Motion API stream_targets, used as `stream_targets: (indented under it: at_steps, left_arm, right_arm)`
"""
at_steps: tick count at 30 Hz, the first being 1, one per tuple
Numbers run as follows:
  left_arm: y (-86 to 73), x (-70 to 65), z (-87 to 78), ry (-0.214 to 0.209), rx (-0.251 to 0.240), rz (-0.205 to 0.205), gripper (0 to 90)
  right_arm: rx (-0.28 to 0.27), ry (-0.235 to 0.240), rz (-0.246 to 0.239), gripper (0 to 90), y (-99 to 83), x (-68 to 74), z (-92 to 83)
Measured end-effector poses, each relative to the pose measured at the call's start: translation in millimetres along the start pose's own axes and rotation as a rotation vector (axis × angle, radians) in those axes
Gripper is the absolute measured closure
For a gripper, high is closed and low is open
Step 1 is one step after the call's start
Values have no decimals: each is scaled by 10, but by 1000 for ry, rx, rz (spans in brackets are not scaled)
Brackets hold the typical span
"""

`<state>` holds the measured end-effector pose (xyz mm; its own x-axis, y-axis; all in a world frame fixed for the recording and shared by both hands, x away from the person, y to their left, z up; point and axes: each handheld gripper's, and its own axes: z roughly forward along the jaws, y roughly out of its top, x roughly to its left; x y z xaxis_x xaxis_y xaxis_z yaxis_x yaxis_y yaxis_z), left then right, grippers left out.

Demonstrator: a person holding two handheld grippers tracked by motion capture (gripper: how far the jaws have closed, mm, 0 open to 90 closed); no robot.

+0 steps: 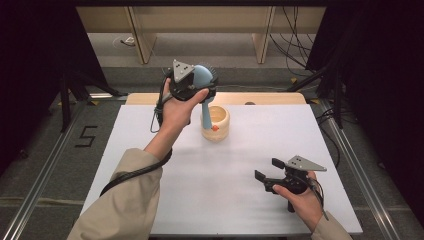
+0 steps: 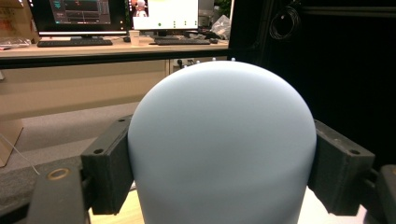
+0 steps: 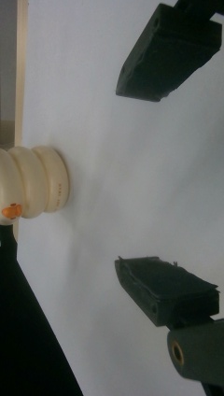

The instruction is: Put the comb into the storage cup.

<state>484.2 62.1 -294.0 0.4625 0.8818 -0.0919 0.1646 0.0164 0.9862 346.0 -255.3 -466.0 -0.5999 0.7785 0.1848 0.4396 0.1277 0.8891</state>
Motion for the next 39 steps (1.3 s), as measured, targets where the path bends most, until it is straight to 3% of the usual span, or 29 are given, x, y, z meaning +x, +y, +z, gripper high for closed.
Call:
stream_targets:
  at_steps: [39]
  left_arm:
    - [58, -14, 126, -2, -36, 4, 196]
  right_arm:
    - [-1, 7, 2, 149, -20, 2, -15]
